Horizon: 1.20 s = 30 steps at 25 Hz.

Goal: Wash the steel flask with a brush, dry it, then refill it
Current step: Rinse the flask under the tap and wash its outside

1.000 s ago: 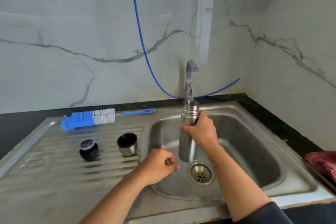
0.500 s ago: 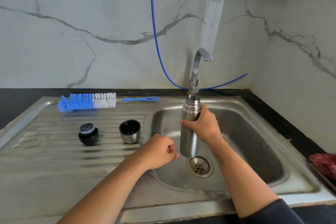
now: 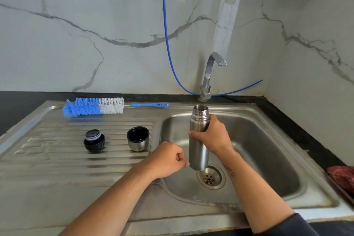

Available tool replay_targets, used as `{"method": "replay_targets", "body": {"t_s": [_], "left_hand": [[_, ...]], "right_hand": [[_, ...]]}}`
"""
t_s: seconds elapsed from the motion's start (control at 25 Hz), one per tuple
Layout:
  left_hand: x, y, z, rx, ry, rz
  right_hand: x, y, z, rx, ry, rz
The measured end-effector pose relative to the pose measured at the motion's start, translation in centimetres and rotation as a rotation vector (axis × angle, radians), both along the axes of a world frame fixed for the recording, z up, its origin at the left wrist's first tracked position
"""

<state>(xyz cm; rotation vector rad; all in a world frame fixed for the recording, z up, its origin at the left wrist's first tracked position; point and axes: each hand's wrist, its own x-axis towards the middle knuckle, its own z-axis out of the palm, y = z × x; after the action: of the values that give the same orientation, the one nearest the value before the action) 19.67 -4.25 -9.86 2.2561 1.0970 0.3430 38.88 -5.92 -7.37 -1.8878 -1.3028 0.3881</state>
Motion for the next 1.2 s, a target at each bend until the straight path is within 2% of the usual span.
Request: {"method": "replay_targets", "body": {"t_s": [0.08, 0.2, 0.32, 0.44, 0.56, 0.68, 0.8, 0.92, 1.04, 1.2], "left_hand": [[-0.10, 0.08, 0.07, -0.003, -0.001, 0.008], [-0.07, -0.03, 0.02, -0.030, -0.024, 0.019], [-0.10, 0.01, 0.01, -0.021, -0.001, 0.014], [0.08, -0.16, -0.08, -0.008, 0.015, 0.005], [0.01, 0.05, -0.01, -0.009, 0.013, 0.005], [0.10, -0.09, 0.01, -0.012, 0.014, 0.008], [-0.03, -0.03, -0.04, -0.016, 0.013, 0.006], [0.05, -0.18, 0.02, -0.020, 0.009, 0.003], [0.01, -0.14, 0.00, -0.014, 0.014, -0.001], [0.09, -0.22, -0.08, -0.012, 0.023, 0.003]], "right_hand": [[-0.10, 0.09, -0.06, 0.075, 0.037, -0.029], [-0.14, 0.07, 0.12, 0.003, 0.013, 0.005], [-0.04, 0.12, -0.12, 0.073, 0.027, -0.028], [0.05, 0.09, 0.07, 0.007, 0.013, 0.015], [0.02, 0.19, -0.12, 0.085, 0.042, -0.021], [0.20, 0.16, -0.14, 0.017, 0.033, 0.009], [0.07, 0.15, -0.26, 0.088, 0.062, -0.017], [0.07, 0.00, -0.17, 0.017, 0.033, 0.018], [0.14, 0.08, -0.17, 0.094, 0.084, -0.016], [0.06, 0.03, -0.14, 0.026, 0.044, 0.016]]}}
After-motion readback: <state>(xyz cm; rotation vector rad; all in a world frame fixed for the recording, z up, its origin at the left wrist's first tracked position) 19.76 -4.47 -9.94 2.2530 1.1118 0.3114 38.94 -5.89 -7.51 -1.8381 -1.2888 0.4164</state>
